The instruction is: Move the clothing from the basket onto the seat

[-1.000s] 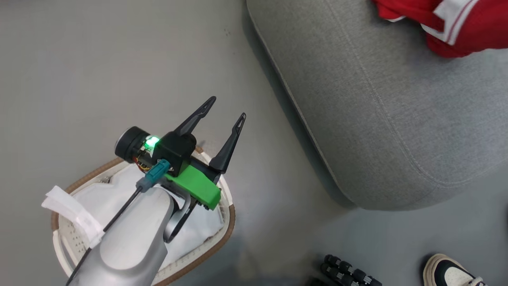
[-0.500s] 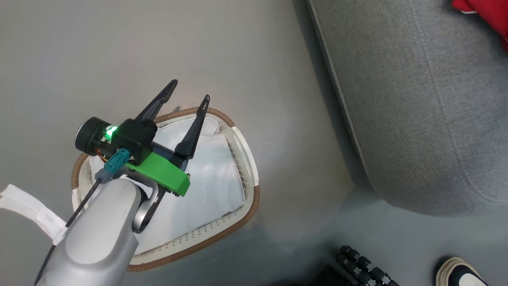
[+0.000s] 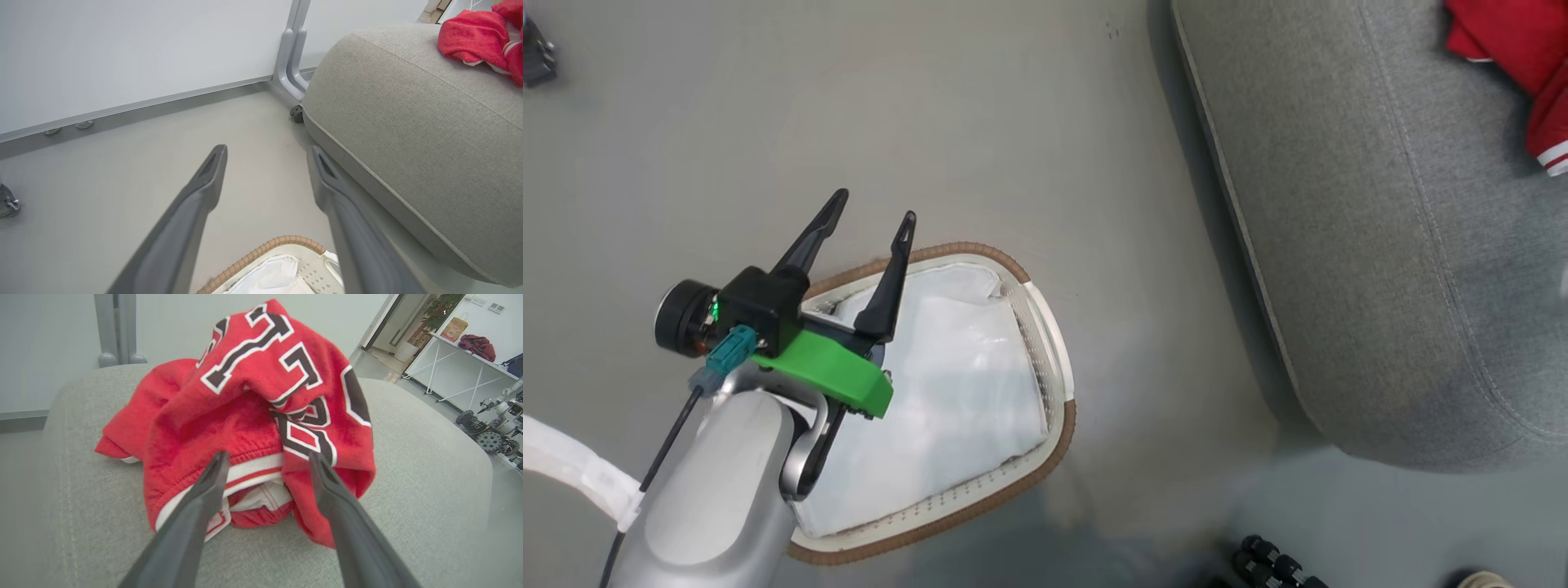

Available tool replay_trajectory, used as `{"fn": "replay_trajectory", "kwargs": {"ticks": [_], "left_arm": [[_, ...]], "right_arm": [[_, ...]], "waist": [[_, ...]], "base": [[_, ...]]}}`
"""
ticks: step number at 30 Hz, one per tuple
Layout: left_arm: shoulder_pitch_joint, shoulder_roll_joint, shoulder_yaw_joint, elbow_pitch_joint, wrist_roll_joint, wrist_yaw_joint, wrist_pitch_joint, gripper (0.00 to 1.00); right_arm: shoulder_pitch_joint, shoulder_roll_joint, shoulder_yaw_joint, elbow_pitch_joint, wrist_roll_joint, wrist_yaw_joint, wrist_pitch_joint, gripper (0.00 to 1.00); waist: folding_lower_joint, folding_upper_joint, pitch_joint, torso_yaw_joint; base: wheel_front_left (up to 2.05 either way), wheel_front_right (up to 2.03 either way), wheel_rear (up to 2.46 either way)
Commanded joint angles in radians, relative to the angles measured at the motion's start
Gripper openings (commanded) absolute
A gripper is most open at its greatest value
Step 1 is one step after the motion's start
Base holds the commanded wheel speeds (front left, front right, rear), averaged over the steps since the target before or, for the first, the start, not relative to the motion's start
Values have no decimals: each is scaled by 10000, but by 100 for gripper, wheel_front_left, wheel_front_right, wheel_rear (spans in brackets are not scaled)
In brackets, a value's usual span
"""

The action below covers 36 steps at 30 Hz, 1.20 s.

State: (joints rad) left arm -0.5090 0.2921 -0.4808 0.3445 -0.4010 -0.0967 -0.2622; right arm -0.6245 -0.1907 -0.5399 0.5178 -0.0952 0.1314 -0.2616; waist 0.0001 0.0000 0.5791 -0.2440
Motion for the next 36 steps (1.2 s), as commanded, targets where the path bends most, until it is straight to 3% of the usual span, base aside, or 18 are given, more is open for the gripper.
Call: {"fn": "replay_trajectory", "kwargs": {"ticks": [1, 7, 15, 27, 36], "left_arm": [[234, -65, 143, -37, -19, 42, -31, 100], [739, -337, 977, -153, 178, 142, -34, 100], [1361, -885, 2277, -252, 696, 64, -23, 100], [1758, -1649, 4127, 133, 1656, -223, -24, 100], [1967, -1962, 4878, 564, 2156, -337, -24, 100]], "right_arm": [[364, 80, 133, -215, 132, -15, -46, 100], [1627, 793, 789, -1565, 664, -15, -48, 100], [2404, 1119, 1846, -2341, 1483, -15, -47, 100], [1802, 1376, 3893, -1543, 2089, -15, -49, 100], [1303, 1370, 5253, -771, 2597, -15, -48, 100]], "waist": [[-1, 0, -374, 134], [-1, 0, -976, 451], [-1, 0, -1654, 1163], [-1, 0, -2277, 2259], [-1, 0, -2718, 2521]], "base": [[0, 0, 0], [0, 0, 0], [0, 0, 0], [0, 0, 0], [0, 0, 0]]}}
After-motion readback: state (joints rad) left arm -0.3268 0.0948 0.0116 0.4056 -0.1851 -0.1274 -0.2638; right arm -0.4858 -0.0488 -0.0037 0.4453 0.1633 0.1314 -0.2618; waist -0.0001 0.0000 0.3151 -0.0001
